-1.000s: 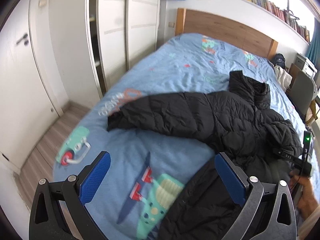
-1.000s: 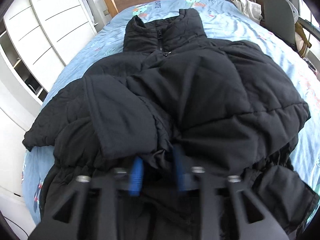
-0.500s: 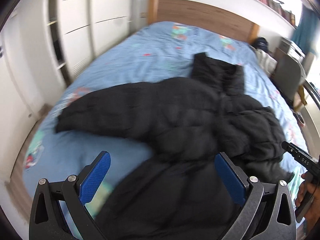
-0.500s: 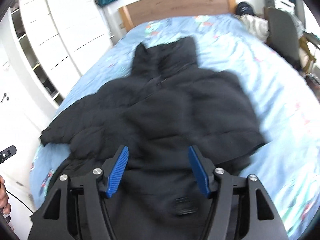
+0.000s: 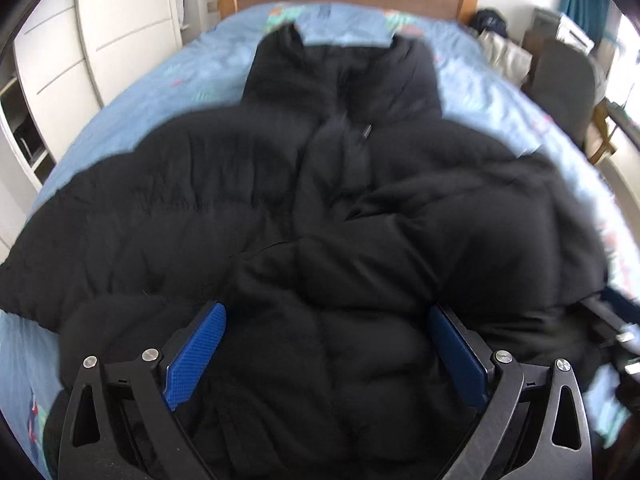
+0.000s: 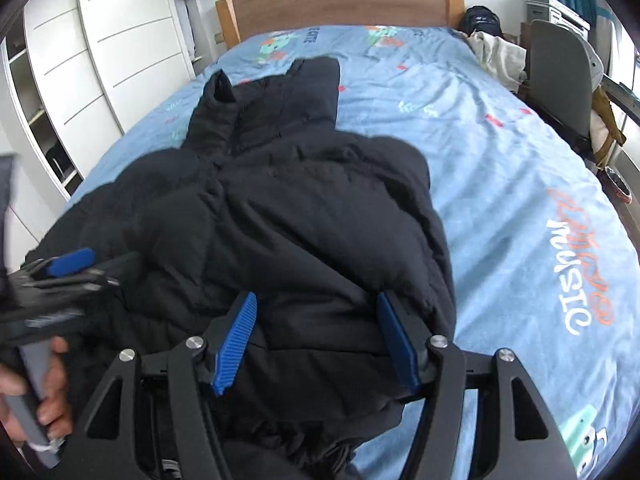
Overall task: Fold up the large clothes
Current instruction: 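Release the sleeve onto the coat body and open the right gripper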
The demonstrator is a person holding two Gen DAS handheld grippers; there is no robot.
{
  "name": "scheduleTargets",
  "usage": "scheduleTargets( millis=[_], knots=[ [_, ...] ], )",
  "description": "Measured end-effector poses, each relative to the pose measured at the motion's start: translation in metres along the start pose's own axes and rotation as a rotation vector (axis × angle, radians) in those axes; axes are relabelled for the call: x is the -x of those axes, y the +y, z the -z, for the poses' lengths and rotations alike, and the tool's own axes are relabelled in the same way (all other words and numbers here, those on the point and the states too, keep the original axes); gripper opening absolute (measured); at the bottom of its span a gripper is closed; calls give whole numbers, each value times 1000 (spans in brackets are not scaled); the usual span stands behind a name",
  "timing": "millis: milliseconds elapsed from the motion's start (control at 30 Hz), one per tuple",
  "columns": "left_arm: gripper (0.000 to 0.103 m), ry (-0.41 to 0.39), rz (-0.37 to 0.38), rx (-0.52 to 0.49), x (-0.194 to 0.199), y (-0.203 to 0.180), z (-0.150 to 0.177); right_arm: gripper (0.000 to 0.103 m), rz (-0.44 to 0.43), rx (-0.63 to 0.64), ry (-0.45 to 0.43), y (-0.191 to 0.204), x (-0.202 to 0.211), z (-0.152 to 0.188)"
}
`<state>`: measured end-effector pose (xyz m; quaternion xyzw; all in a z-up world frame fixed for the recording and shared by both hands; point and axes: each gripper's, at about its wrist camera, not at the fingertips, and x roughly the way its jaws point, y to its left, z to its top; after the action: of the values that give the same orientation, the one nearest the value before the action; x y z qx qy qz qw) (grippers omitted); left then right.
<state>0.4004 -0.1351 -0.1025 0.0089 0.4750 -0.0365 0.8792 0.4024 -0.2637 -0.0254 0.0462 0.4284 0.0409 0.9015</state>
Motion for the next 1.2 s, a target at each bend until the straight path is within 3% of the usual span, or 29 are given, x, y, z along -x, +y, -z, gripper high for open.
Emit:
scheduleTargets(
  millis=[167,333,433,533,667,867,1200],
  knots=[
    [100,5,13,13,2,19,6,61,16,28,20,-7,-8,11],
    [100,-31,-17,0,22,31,9,61,74,40,6,2,10,5],
    [100,-39,-16,7,27,41,11,61,47,37,-18,10,21,1],
    [100,-38,-14,10,28,47,13,61,28,57,15,19,15,5],
    [100,-73,-37,13,44,56,17,61,76,39,68,13,0,15],
    [100,-132,-77,55,81,81,27,61,133,38,59,21,13,16],
    [100,-157,25,103,133,111,55,61,132,22,12,43,56,23]
  ],
)
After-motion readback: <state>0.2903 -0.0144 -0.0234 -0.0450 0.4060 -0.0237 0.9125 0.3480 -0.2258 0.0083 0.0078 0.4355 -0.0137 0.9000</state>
